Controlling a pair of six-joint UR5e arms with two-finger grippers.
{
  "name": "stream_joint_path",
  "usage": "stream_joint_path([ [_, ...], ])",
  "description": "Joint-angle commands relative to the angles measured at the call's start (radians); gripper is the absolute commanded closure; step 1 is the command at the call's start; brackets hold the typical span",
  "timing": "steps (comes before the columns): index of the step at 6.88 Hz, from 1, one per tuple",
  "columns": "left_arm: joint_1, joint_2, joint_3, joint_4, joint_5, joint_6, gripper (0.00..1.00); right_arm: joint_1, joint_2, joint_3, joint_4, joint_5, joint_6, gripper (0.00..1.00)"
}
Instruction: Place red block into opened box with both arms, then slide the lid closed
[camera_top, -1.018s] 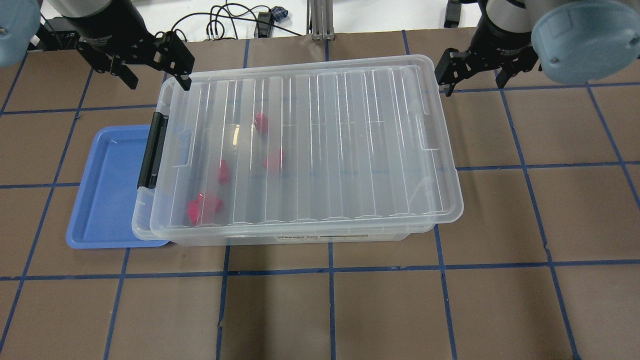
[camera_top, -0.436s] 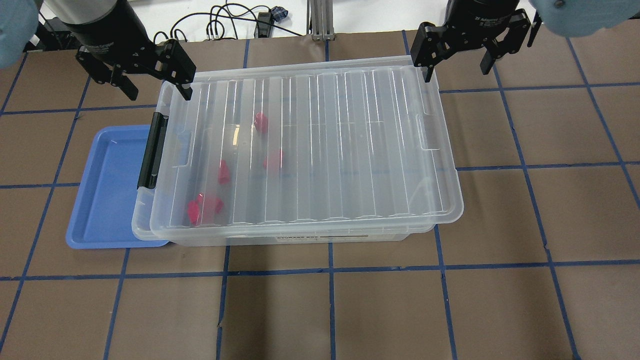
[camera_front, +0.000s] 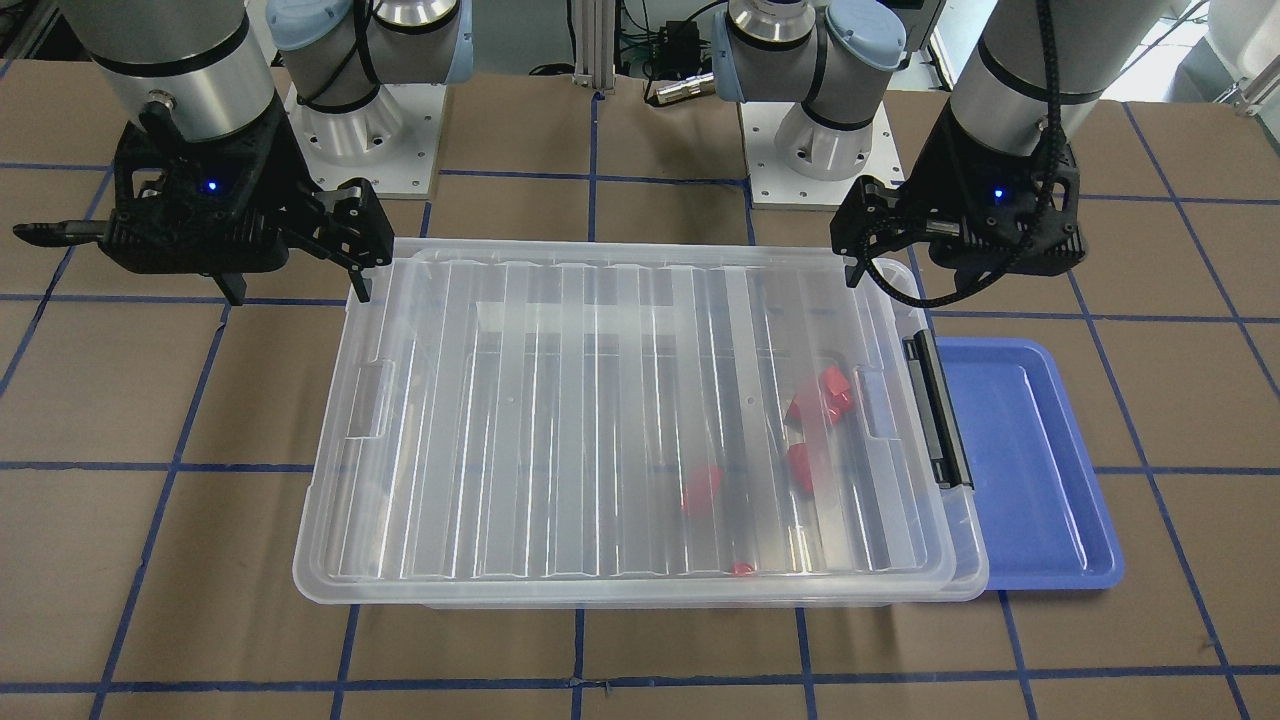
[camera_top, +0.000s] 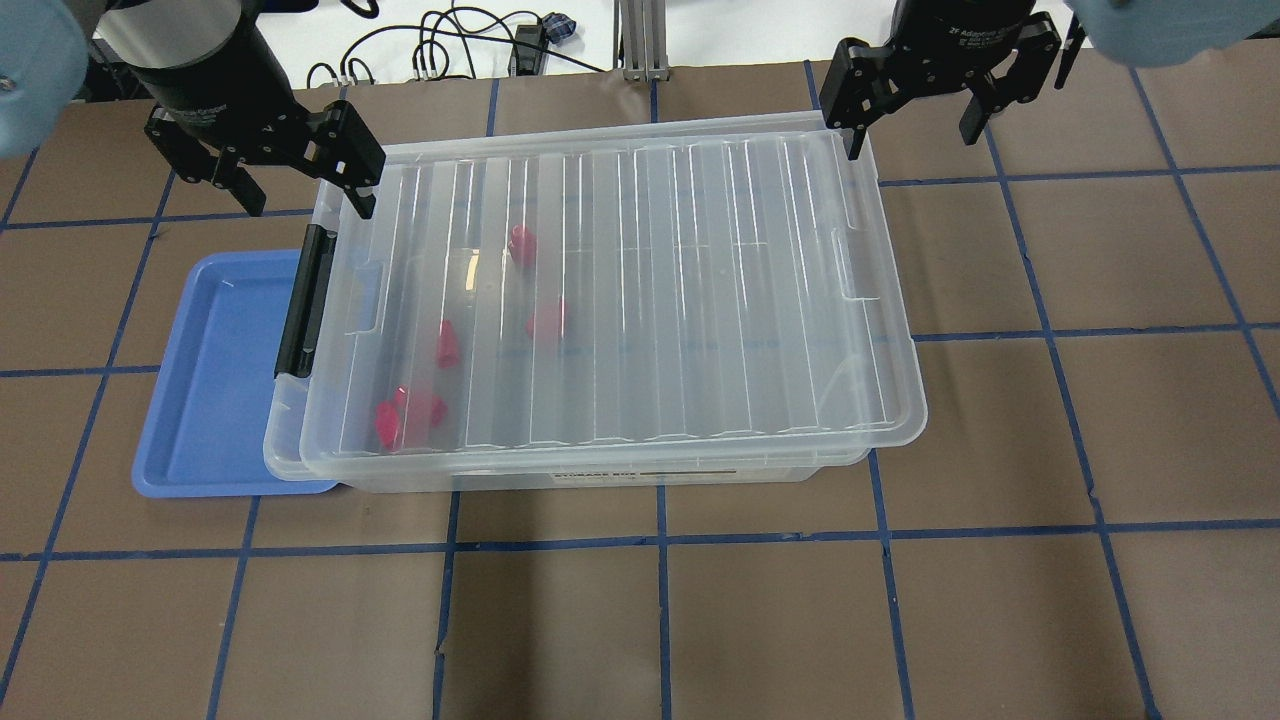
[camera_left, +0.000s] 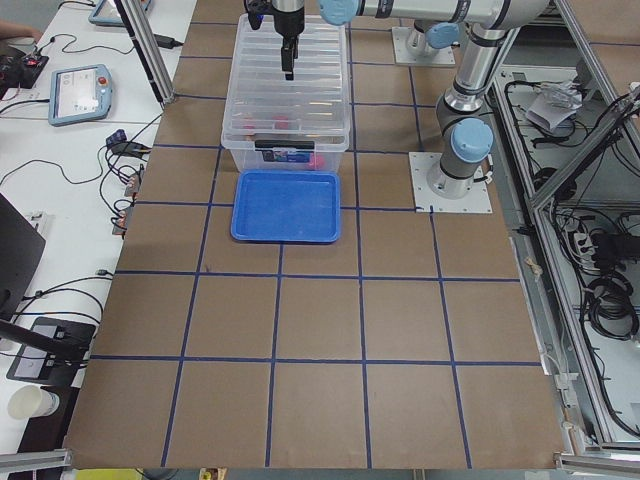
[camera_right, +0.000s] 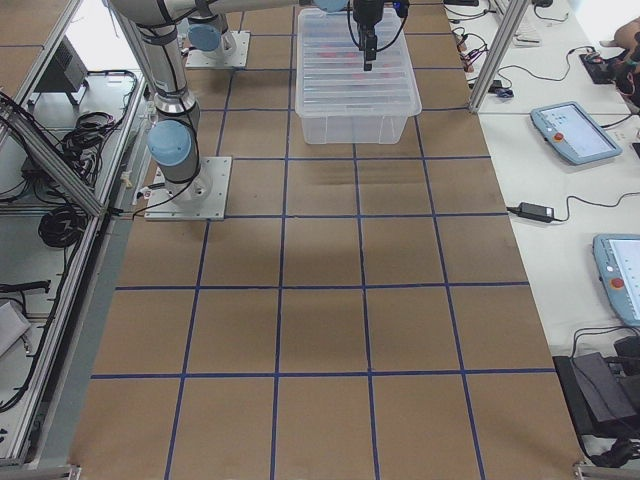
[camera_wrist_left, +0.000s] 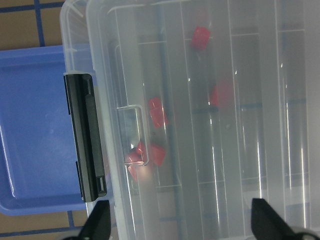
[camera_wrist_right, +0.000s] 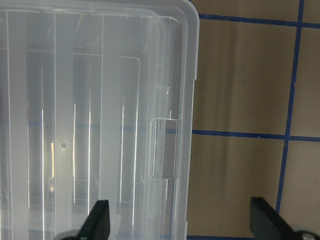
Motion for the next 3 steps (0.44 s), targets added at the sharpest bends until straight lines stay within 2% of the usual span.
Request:
stream_joint_path([
  [1, 0.0, 0.003, -0.001, 0.0, -0.035, -0.005, 0.0, 0.0, -0.001, 0.0, 0.001, -0.001, 0.0, 0.0],
  [3, 0.0, -0.004, 0.001, 0.001, -0.035, -0.008, 0.0, 0.0, -0.002, 0.001, 0.001, 0.0, 0.0, 0.0],
])
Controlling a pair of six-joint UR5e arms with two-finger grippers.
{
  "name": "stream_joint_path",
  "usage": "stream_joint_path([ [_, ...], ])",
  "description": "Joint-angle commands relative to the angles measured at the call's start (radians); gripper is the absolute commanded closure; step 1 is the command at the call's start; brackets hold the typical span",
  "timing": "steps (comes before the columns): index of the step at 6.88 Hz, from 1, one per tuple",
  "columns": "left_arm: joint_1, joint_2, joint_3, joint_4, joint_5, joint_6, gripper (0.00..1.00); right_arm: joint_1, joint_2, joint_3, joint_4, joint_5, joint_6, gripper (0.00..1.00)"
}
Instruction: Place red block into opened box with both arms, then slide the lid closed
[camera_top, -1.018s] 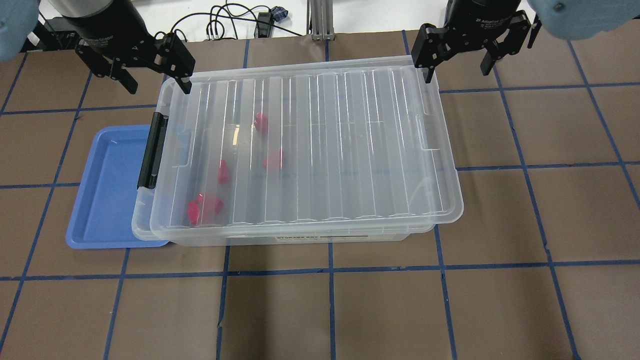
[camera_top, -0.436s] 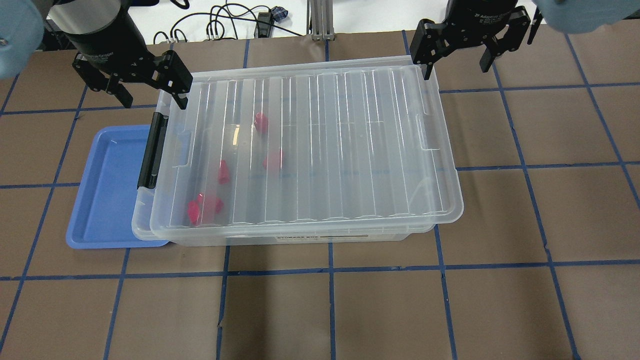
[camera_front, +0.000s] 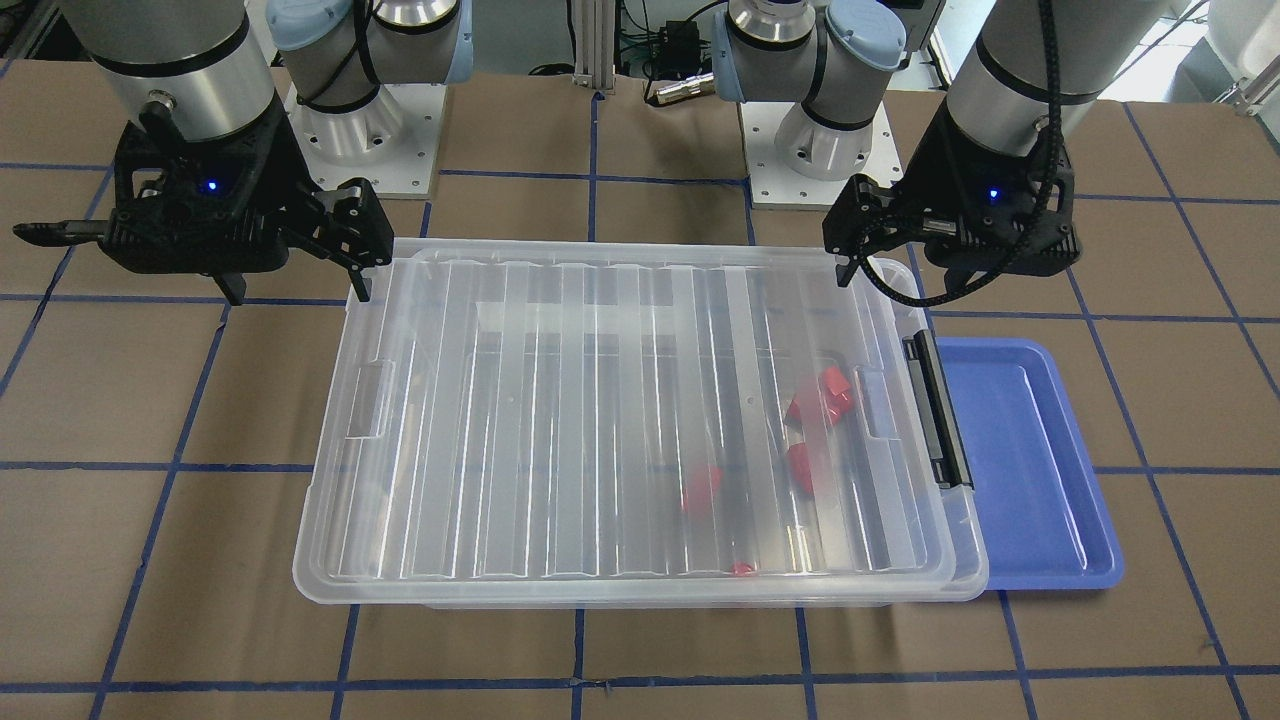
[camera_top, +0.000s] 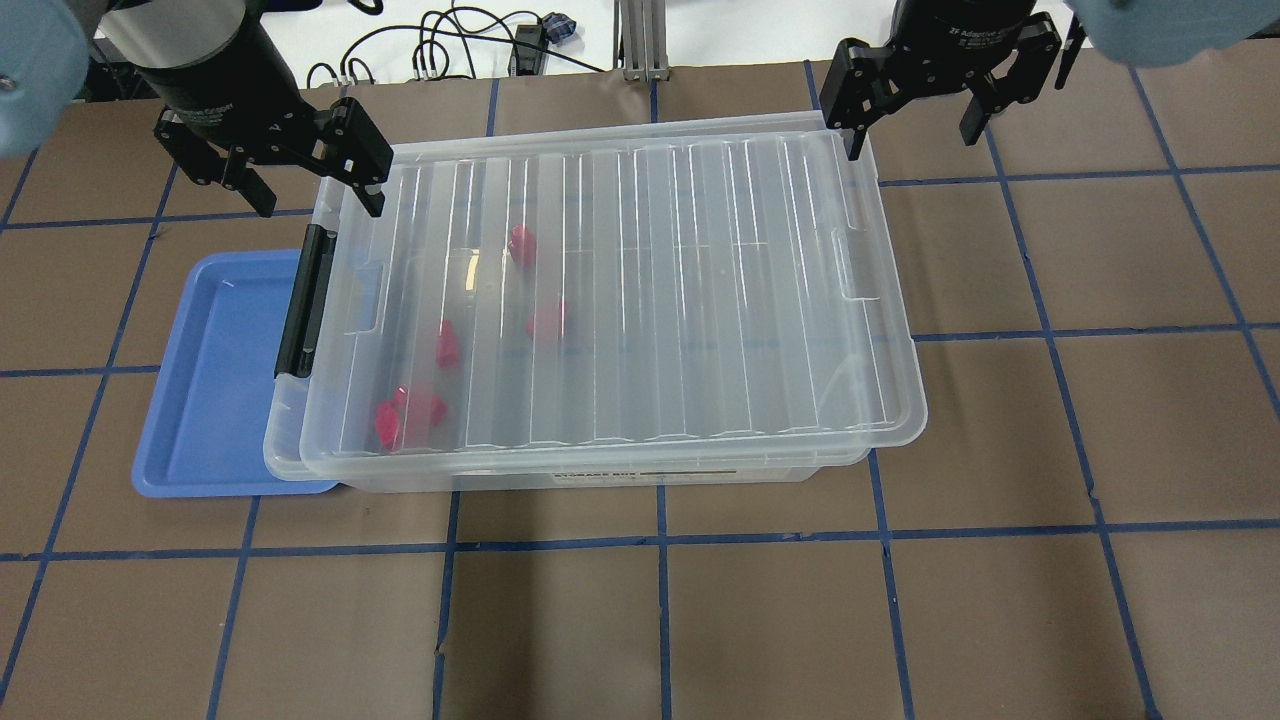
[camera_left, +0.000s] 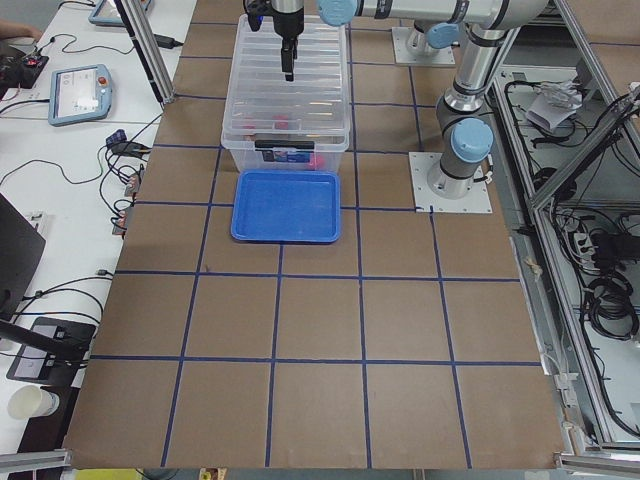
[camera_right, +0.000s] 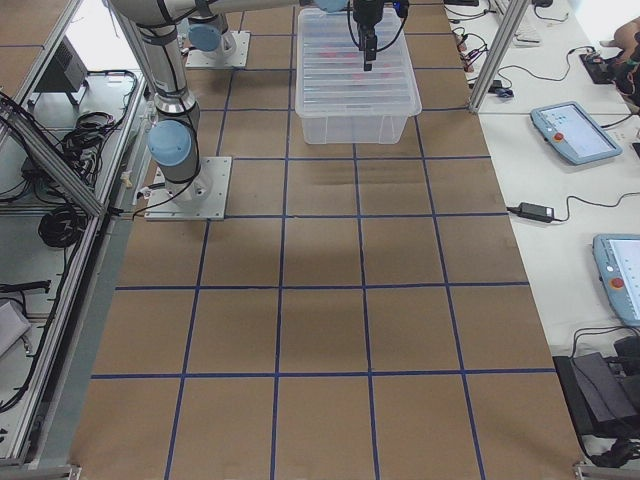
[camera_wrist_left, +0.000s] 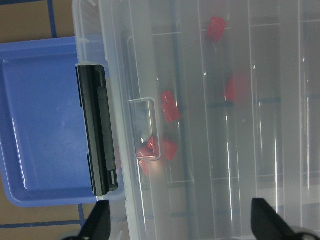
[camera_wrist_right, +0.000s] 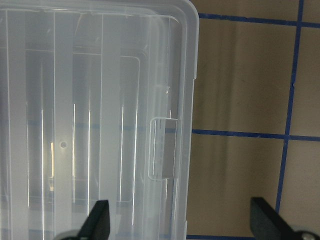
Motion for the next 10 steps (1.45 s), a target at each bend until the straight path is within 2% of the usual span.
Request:
stream_joint_path([
  [1, -0.001, -0.004, 0.0, 0.0, 0.004, 0.001, 0.0, 0.0, 0.0, 0.0, 0.0, 0.001, 0.0, 0.0],
  [10, -0.001, 0.009, 0.003, 0.0, 0.038, 0.012, 0.0, 0.0, 0.001, 0.001, 0.003, 0.001, 0.0, 0.0],
])
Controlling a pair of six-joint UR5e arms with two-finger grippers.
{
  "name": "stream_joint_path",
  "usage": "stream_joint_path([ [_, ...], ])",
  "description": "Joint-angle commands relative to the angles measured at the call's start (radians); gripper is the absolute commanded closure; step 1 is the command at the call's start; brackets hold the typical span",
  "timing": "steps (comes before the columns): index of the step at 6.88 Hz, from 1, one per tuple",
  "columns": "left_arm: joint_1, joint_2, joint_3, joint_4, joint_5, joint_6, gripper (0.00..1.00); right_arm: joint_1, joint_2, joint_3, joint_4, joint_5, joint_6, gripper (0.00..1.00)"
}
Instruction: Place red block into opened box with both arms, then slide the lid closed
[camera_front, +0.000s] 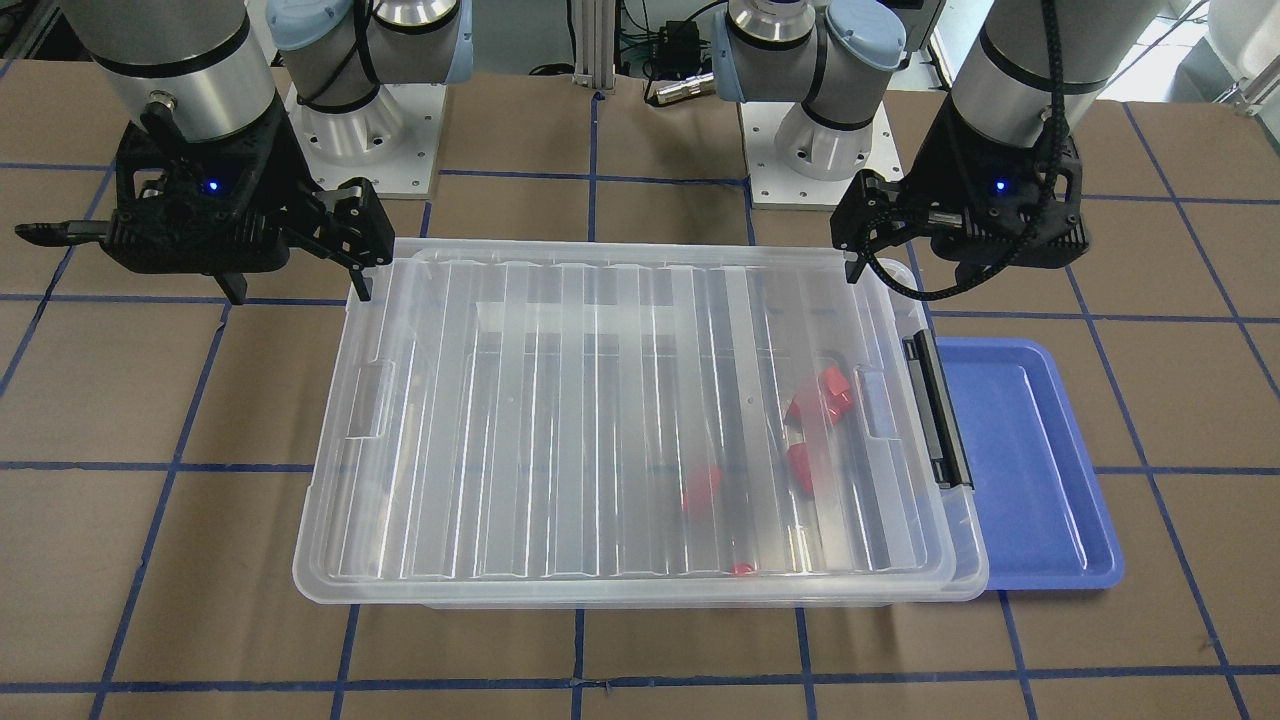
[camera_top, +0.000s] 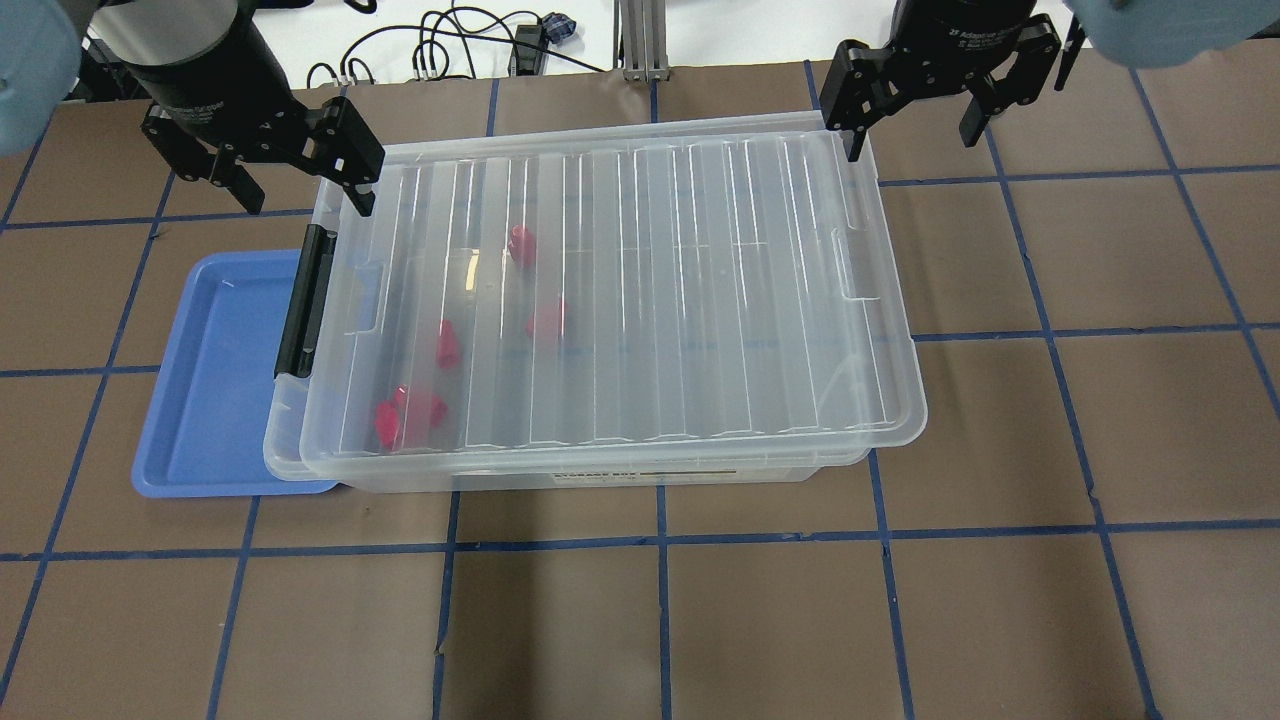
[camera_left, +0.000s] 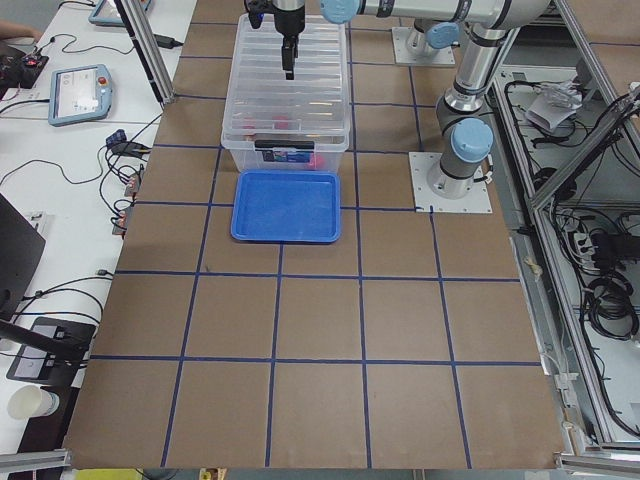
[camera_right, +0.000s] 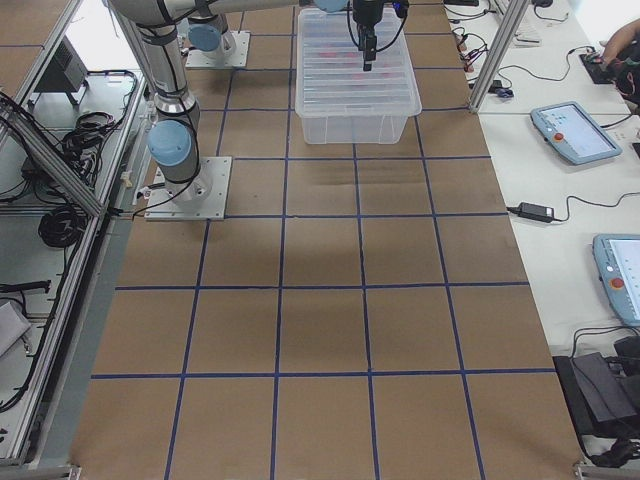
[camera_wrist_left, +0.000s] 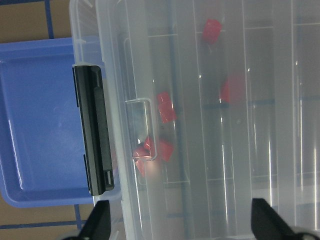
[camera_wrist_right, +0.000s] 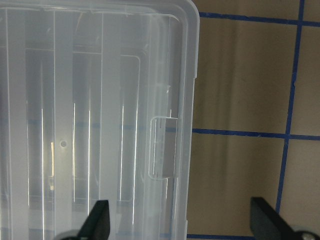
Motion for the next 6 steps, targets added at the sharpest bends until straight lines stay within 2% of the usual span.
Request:
stream_joint_path([
  [1, 0.0, 0.001, 0.0, 0.0, 0.03, 0.002, 0.0, 0.0, -0.002, 0.002, 0.0, 0.0, 0.0, 0.0],
  [6, -0.002, -0.002, 0.0, 0.0, 0.018, -0.004, 0.0, -0.002, 0.0, 0.002, 0.002, 0.0, 0.0, 0.0],
])
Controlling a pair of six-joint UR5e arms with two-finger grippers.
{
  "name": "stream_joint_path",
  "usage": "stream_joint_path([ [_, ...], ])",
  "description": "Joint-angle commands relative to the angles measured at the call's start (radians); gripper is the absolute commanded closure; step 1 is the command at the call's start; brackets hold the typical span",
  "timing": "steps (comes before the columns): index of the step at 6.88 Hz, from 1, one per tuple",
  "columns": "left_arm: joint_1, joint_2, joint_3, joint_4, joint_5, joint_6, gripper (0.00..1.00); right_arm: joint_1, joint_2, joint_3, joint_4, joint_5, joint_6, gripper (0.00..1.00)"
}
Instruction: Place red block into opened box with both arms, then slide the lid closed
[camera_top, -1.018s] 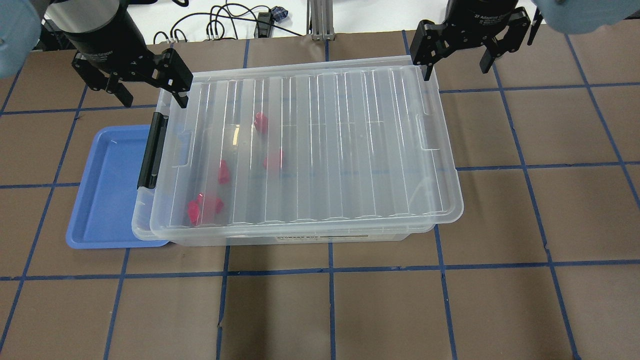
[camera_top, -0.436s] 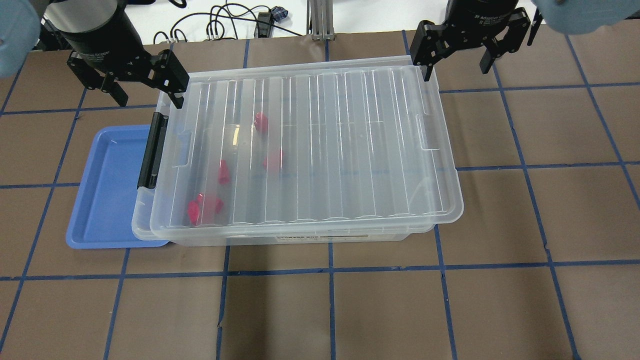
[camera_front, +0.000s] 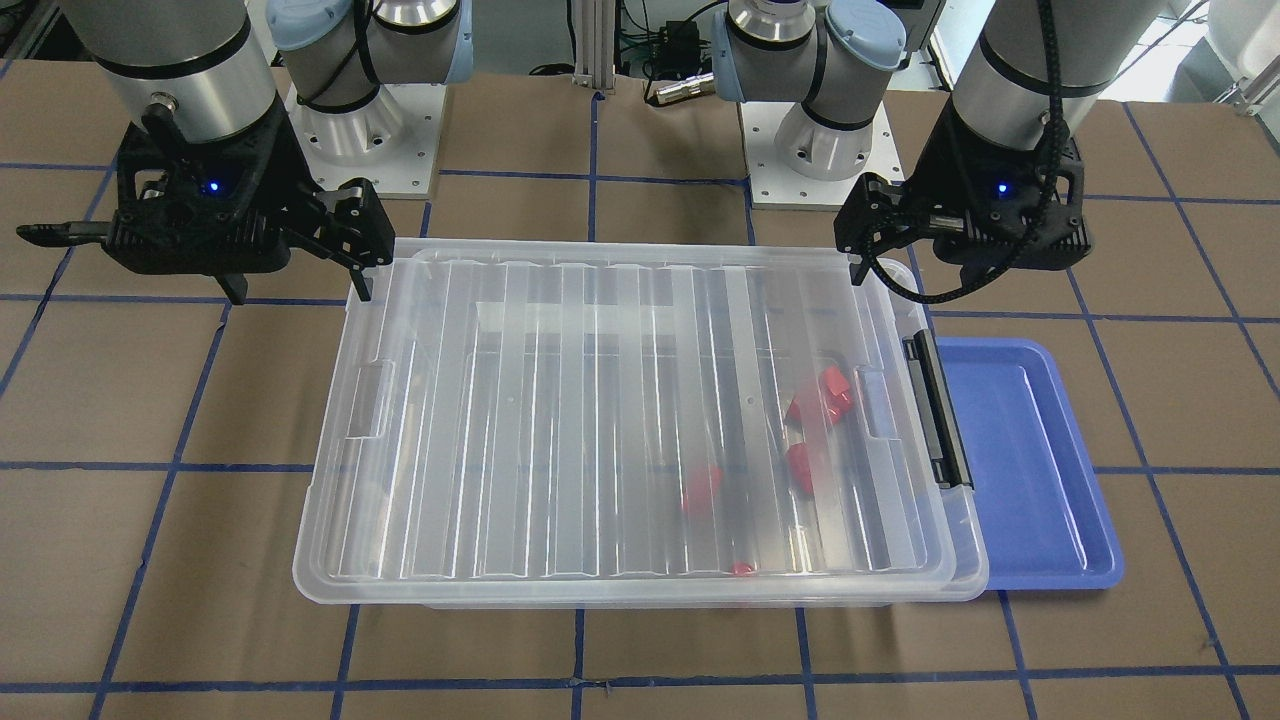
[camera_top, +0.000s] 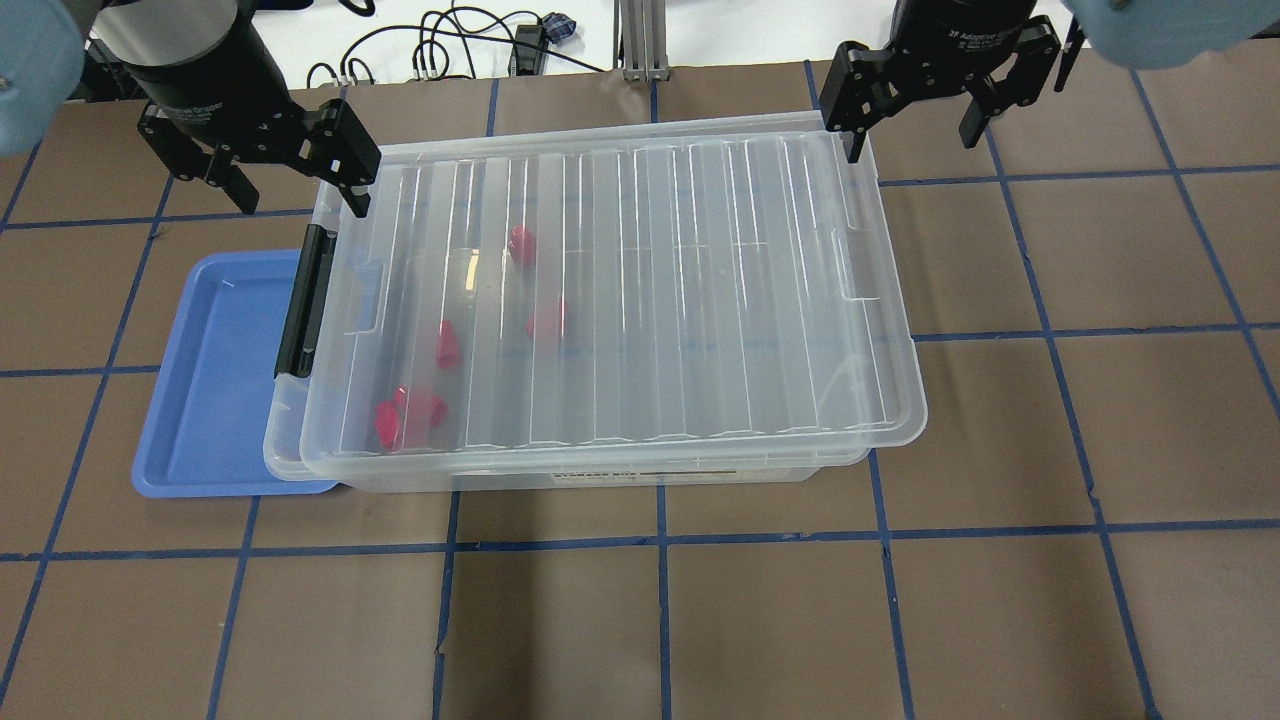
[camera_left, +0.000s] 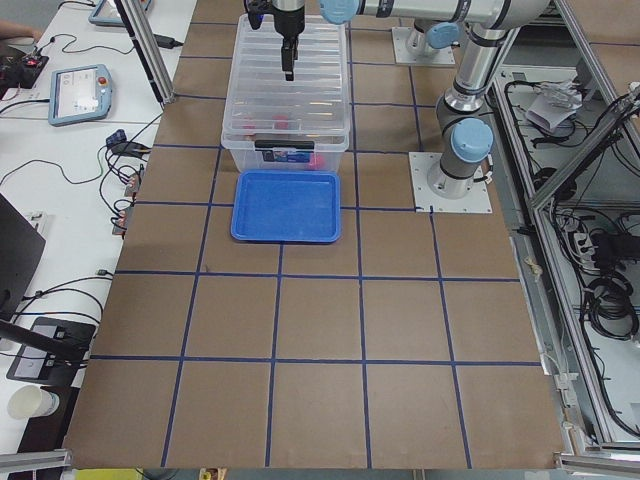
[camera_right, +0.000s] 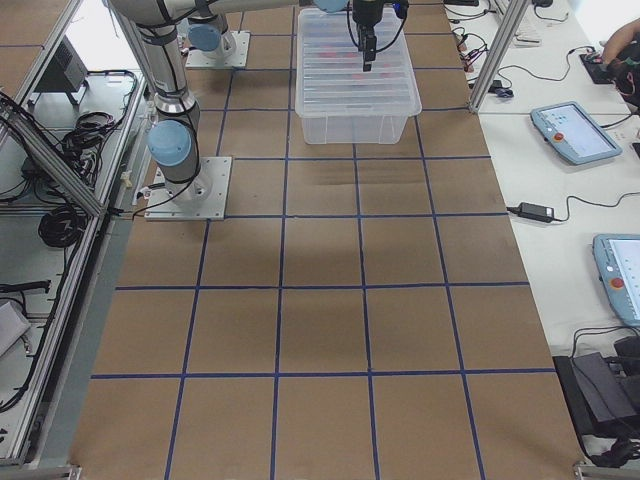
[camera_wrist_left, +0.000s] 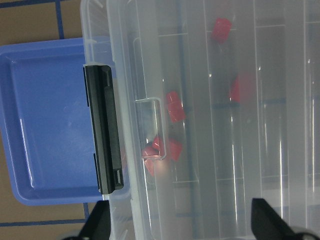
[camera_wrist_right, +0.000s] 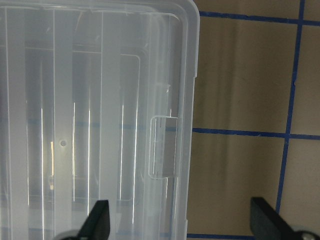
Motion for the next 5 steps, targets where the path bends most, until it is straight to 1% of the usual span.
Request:
stream_joint_path([
  [1, 0.0, -0.001, 0.0, 0.001, 0.001, 0.001, 0.0, -0.001, 0.0, 0.002, 0.001, 0.0, 0.0, 0.0],
  [5, 0.0, 0.001, 0.0, 0.008, -0.001, 0.001, 0.0, -0.009, -0.003, 0.008, 0.004, -0.001, -0.002, 0.0],
])
